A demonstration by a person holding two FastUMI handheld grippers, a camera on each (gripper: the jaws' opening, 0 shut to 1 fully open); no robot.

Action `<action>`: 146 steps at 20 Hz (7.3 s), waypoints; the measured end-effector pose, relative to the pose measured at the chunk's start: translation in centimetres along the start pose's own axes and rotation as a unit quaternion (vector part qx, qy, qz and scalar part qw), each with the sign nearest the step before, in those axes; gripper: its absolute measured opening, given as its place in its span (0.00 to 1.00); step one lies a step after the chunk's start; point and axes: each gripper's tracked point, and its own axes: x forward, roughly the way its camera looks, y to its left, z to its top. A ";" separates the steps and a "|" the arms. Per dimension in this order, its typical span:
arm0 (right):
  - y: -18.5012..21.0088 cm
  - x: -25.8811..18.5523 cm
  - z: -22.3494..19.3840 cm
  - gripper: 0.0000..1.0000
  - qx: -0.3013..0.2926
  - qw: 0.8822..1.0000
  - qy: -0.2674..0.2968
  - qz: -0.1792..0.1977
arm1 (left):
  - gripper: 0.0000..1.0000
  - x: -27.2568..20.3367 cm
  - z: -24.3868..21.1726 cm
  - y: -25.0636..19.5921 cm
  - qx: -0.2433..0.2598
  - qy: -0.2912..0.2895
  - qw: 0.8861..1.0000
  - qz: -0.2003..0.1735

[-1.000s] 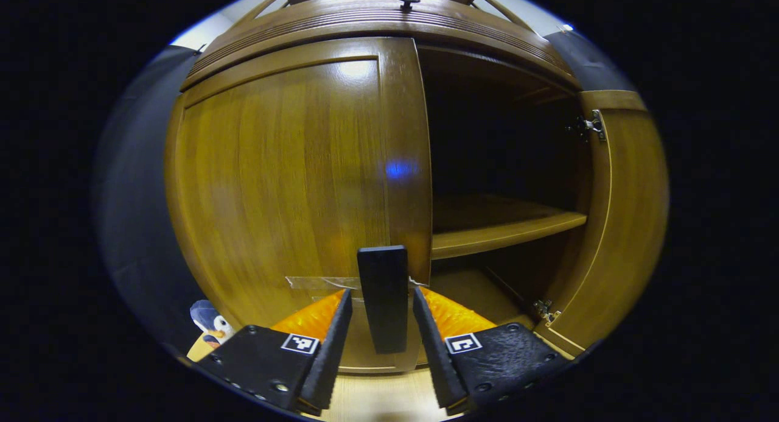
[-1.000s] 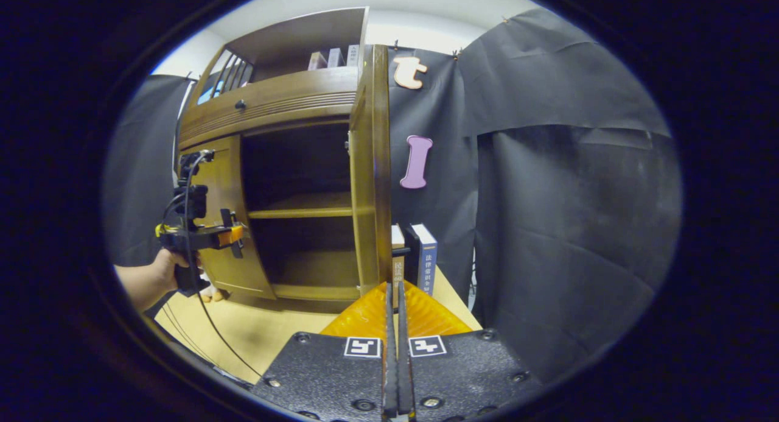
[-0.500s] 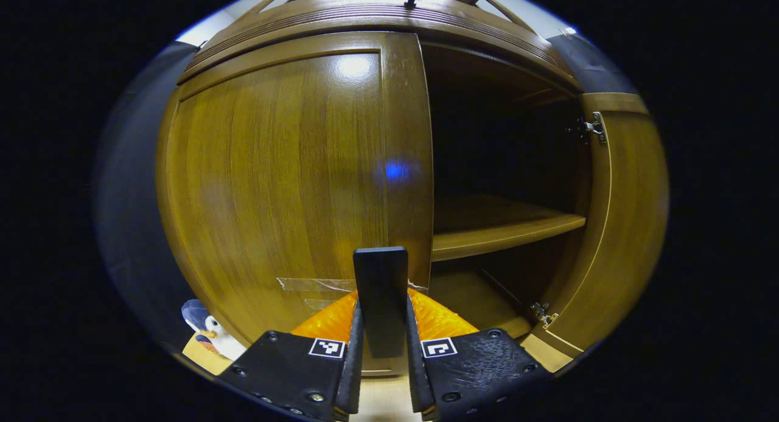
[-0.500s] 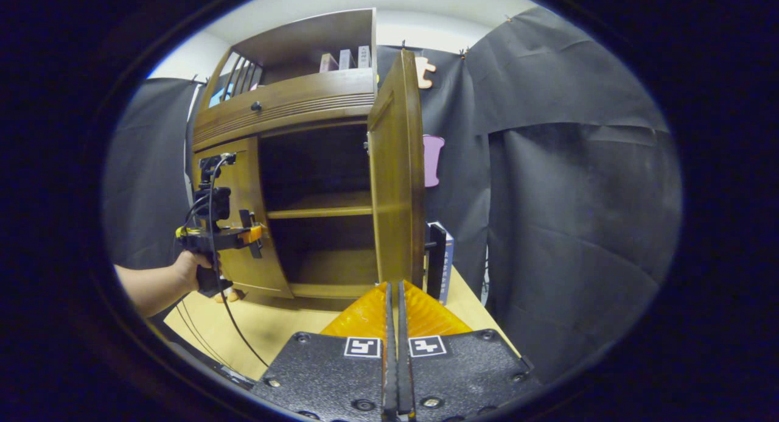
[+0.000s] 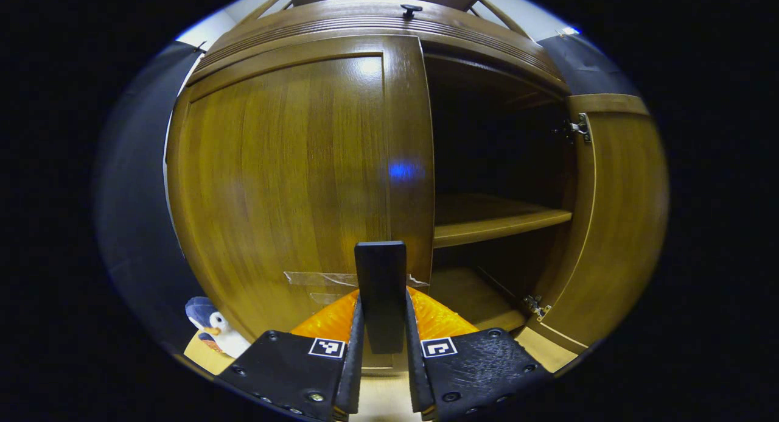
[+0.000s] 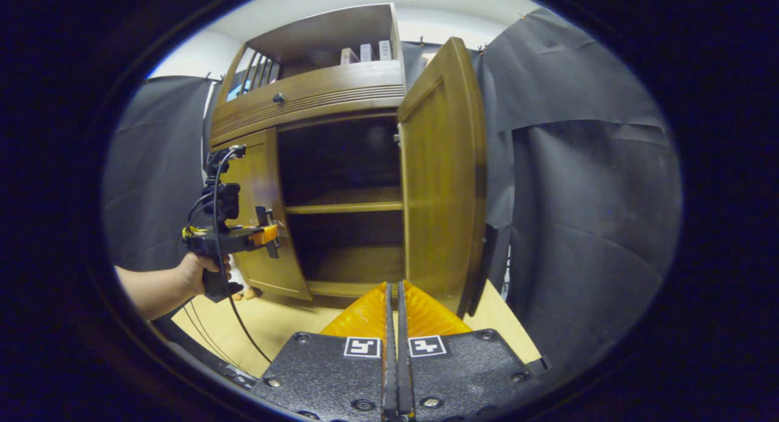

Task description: Open the right door of the double-door shoe cabinet with the right hand, and open the left door with the left hand.

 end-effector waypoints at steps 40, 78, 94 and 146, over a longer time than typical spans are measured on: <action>3.7 3.3 -1.9 0.04 -0.017 0.997 0.041 0.064 | 0.42 3.2 0.0 1.0 -0.022 0.017 1.000 0.012; 10.0 4.9 -2.9 0.04 -0.046 0.985 0.056 0.159 | 0.12 -7.0 -1.6 3.8 -0.055 -0.007 0.994 0.092; 12.6 5.1 -3.1 0.04 -0.064 0.975 0.063 0.203 | 0.13 -14.1 -3.0 8.3 -0.048 -0.010 0.985 0.166; 14.3 2.4 6.1 0.80 -0.085 0.988 -0.086 0.098 | 0.96 -22.6 5.7 6.9 -0.020 -0.101 0.993 0.066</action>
